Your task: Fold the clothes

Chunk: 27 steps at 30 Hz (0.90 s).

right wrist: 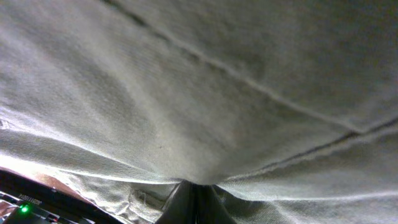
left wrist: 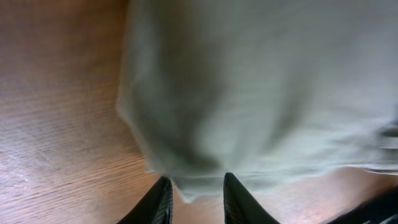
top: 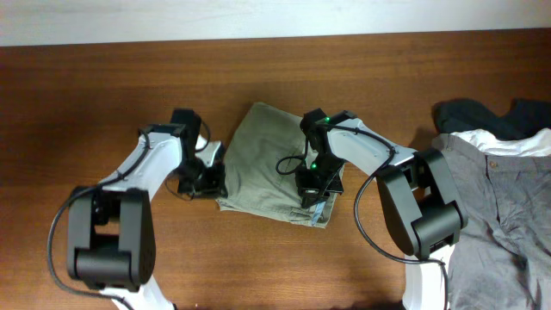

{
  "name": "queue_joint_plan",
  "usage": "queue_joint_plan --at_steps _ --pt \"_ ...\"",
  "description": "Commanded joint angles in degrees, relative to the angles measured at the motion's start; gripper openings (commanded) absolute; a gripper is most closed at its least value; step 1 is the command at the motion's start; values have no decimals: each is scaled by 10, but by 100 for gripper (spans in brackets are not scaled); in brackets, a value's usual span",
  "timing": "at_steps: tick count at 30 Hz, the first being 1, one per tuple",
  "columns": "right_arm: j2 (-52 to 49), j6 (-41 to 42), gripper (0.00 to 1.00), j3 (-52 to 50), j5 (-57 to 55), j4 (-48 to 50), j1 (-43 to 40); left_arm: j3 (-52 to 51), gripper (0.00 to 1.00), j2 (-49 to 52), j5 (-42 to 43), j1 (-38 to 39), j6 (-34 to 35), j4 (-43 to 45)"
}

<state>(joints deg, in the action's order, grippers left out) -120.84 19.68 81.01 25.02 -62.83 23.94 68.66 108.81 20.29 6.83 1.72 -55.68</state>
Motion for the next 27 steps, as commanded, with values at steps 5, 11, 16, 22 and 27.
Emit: queue_joint_plan --at_steps 5,11,16,22,27 --pt "-15 -49 4 -10 -22 5 0 0 18 16 63 -109 -4 -63" --pt "14 -115 5 15 76 26 0 -1 19 -13 179 -78 -64 -67" --pt "95 -113 5 85 -9 10 -40 -30 6 -12 64 -8 6 17" --pt "147 -113 6 123 -16 9 -72 -85 1 9 -52 1 170 212" --pt "143 -113 10 122 -87 51 -66 -6 2 15 -15 -37 184 370"
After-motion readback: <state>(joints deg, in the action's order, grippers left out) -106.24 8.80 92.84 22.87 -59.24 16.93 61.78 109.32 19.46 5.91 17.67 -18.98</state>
